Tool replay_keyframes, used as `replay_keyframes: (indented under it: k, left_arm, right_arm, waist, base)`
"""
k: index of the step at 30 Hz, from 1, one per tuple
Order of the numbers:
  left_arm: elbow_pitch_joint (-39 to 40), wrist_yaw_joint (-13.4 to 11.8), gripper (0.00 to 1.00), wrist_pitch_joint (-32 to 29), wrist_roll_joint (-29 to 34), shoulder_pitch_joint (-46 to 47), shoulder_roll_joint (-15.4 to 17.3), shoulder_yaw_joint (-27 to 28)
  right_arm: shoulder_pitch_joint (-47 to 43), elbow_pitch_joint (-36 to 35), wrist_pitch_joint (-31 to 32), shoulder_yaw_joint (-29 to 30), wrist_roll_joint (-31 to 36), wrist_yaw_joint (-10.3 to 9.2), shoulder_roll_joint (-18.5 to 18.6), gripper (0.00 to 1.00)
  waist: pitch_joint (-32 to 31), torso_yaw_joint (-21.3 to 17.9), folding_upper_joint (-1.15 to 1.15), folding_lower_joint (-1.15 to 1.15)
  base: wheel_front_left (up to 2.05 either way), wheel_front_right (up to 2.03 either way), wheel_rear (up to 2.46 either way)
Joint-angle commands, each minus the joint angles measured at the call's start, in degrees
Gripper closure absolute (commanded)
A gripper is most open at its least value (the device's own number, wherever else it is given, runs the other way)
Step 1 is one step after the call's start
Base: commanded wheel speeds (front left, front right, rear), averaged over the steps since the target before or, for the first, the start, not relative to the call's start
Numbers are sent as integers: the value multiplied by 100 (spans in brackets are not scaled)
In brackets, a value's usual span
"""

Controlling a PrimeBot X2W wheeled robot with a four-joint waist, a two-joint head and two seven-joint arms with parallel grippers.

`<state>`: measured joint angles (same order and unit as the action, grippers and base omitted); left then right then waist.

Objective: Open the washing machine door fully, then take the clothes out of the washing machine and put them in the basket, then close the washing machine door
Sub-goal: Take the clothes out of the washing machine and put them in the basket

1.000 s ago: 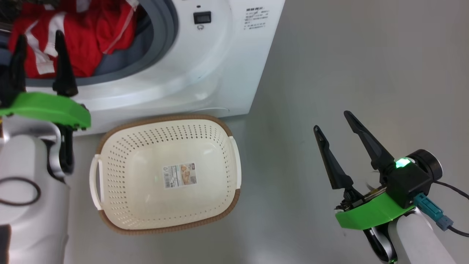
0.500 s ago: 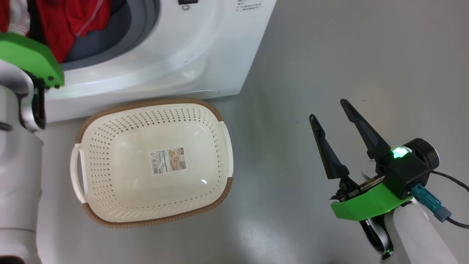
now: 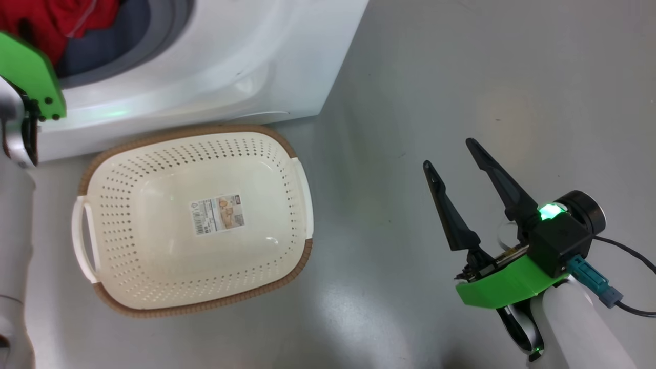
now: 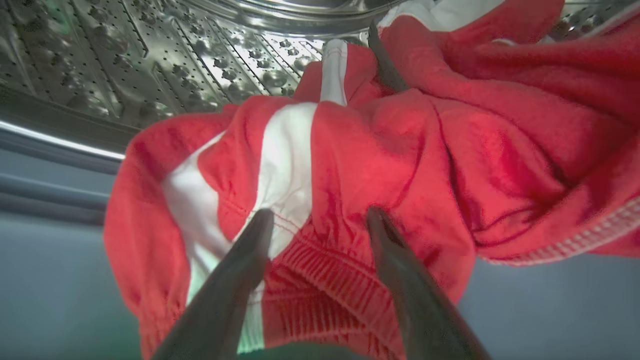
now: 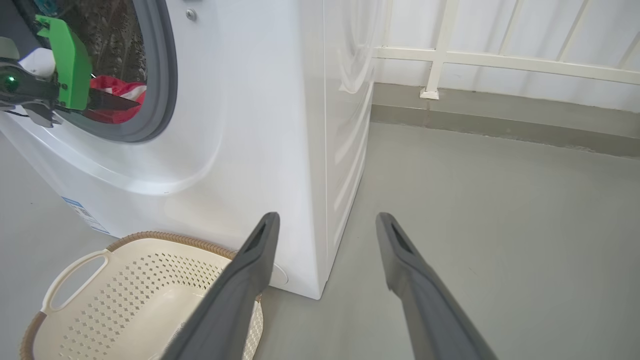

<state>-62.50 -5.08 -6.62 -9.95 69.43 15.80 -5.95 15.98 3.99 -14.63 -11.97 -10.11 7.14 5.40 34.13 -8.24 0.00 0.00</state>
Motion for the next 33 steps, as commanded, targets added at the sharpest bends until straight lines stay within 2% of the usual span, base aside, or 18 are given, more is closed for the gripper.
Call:
replay_keyframes:
  k: [1, 9, 10, 11, 12, 18, 25, 33]
  left_arm:
    - [36, -33, 0, -65, 86, 119, 333, 33]
    - [-288, -56, 0, -233, 111, 278, 446, -74]
    - [-312, -54, 11, -246, 105, 285, 445, -83]
    - [-330, -53, 59, -251, 101, 292, 446, -94]
    - [-340, -47, 100, -240, 88, 299, 442, -95]
    - [-331, -37, 100, 15, -37, 281, 373, -60]
    - [-223, 1, 100, 591, -162, 160, 311, -30]
    - [-107, 156, 100, 1351, -473, -12, 221, 158]
  right_arm:
    - [43, -100, -37, -141, -57, 35, 0, 0]
    - [98, -18, -37, -265, -123, 35, -40, 0]
    - [98, -11, -37, -271, -127, 35, -44, 0]
    - [98, -6, -37, -273, -131, 35, -48, 0]
    - [100, -3, -37, -272, -135, 35, -51, 0]
    - [111, 14, -37, -239, -137, 35, -59, 0]
    - [137, 54, -37, -264, -135, 35, -65, 0]
    - [141, 88, -37, -274, -126, 35, -41, 0]
  waist:
    - [35, -45, 0, 0]
    - [87, -186, 0, 0]
    - [91, -194, 0, 0]
    - [95, -201, 0, 0]
    - [102, -205, 0, 0]
    - [111, -178, 0, 0]
    - [83, -81, 0, 0]
    - [-20, 30, 0, 0]
  base:
    - [0, 0, 0]
    - [0, 0, 0]
    - [0, 0, 0]
    - [0, 0, 0]
    - [0, 0, 0]
    - [0, 0, 0]
    - [0, 0, 0]
    - [0, 0, 0]
